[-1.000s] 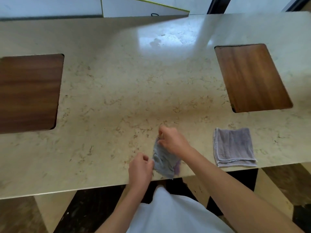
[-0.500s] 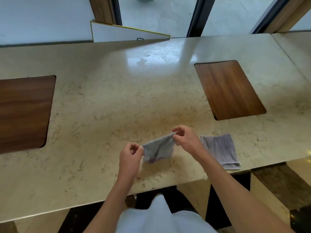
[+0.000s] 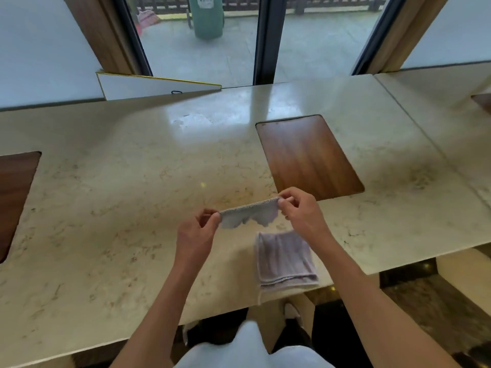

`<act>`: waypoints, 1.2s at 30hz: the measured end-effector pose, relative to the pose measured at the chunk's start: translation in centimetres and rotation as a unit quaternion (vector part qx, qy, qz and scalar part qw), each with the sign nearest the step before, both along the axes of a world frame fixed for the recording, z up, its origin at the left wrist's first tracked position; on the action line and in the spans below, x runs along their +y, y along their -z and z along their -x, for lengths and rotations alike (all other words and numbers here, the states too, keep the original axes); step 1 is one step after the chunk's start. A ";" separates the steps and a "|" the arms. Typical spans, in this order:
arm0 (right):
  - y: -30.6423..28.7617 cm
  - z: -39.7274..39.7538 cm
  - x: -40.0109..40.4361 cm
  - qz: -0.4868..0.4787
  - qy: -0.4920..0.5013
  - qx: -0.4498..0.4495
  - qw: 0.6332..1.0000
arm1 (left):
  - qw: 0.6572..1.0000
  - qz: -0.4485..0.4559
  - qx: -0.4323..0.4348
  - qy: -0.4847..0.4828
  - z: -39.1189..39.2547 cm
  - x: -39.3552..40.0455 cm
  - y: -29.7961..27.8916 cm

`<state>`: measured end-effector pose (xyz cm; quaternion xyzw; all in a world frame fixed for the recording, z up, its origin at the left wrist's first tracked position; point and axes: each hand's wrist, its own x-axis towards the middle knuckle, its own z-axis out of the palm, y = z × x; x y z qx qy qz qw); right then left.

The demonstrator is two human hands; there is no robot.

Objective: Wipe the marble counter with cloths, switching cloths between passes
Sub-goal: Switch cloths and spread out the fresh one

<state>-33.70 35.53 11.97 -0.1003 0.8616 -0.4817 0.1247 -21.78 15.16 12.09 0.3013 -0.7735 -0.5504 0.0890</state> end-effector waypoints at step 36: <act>-2.7 11.6 21.5 0.173 0.003 -0.104 0.979 | 0.982 -0.136 0.022 -0.129 11.5 24.2 -2.7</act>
